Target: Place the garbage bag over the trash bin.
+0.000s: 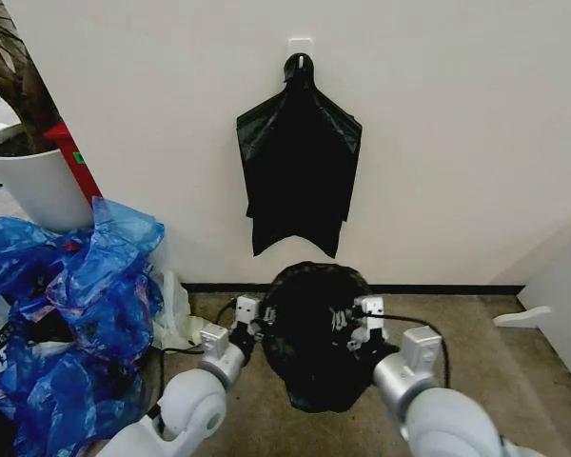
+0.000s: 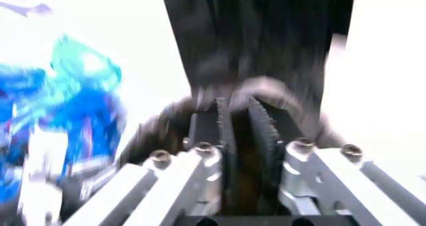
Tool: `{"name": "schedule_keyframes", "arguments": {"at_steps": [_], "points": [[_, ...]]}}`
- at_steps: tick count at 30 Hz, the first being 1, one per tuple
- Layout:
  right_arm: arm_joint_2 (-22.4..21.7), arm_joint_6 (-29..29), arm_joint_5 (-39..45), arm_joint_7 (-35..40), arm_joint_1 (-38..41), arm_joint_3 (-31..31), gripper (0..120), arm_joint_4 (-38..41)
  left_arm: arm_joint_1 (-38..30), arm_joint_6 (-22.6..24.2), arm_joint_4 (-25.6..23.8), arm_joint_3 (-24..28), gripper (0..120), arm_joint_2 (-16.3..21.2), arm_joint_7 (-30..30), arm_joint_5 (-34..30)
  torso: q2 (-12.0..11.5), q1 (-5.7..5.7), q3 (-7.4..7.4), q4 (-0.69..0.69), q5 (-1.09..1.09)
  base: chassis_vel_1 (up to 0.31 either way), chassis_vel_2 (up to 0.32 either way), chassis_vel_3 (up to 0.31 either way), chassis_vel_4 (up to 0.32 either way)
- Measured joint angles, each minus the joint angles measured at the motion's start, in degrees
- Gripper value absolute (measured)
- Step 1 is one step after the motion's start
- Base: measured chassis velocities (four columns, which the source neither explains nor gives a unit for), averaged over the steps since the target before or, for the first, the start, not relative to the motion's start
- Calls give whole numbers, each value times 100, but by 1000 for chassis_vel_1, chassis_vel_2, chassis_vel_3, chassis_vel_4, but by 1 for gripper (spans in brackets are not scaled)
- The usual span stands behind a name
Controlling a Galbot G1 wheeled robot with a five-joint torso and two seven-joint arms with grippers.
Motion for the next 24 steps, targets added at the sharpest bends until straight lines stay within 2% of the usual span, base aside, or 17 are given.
{"name": "schedule_keyframes", "arguments": {"at_steps": [4, 6, 7, 9, 11, 13, 15, 16, 18, 21, 24], "points": [[121, 458, -391, -230, -208, 215, 33, 29, 87, 316, -190, -58, 1, -9, -401, -872, 0, 0, 0, 1, 0, 0, 0, 0, 0], [254, 663, -666, -286, -426, 330, 40, 3, 66, 462, -267, -71, 1, 1, -547, -1200, 0, 0, 0, 1, -1, 0, 0, 0, 0], [432, 950, -1016, -401, -696, 527, 45, -112, 43, 602, -339, -82, 1, 21, -692, -1455, 0, 0, 0, -2, 1, 0, 0, 0, 0], [534, 1108, -1225, -479, -850, 654, 49, -189, 38, 676, -366, -86, 1, 38, -758, -1546, 0, 0, 0, -2, 0, 0, 0, 0, 0], [776, 1411, -1615, -670, -1244, 1012, 58, -306, 32, 821, -420, -94, 1, 87, -911, -1702, 0, 0, 0, -1, 1, 0, 0, 0, 0], [929, 1512, -1659, -760, -1680, 1322, 65, -292, 7, 845, -460, -114, 1, 119, -1035, -1869, 0, 0, 0, 1, 1, 0, 0, 0, 0], [999, 1539, -1342, -970, -2316, 1709, 75, -149, -82, 846, -471, -141, 1, 121, -1193, -2101, 0, 0, 0, -1, 1, 0, 0, 0, 0], [999, 1539, -1342, -970, -2316, 1709, 75, -149, -82, 846, -471, -141, 1, 121, -1193, -2101, 0, 0, 0, -1, 1, 0, 0, 0, 0], [1045, 1513, -835, -1352, -2808, 2133, 84, -34, -188, 847, -408, -155, 1, 105, -1285, -2251, 0, 0, -1, -4, -1, 0, 0, 0, 0], [1035, 1510, 82, -1810, -3175, 2527, 94, 21, -336, 869, -329, -209, 1, 83, -1418, -2603, 0, 0, 0, 0, 1, 0, 0, 0, 0], [1026, 1484, 781, -2103, -3336, 2741, 99, 22, -438, 880, -271, -235, 1, 65, -1545, -2888, 0, 0, 0, 0, 0, 0, 0, 0, 0]]}}
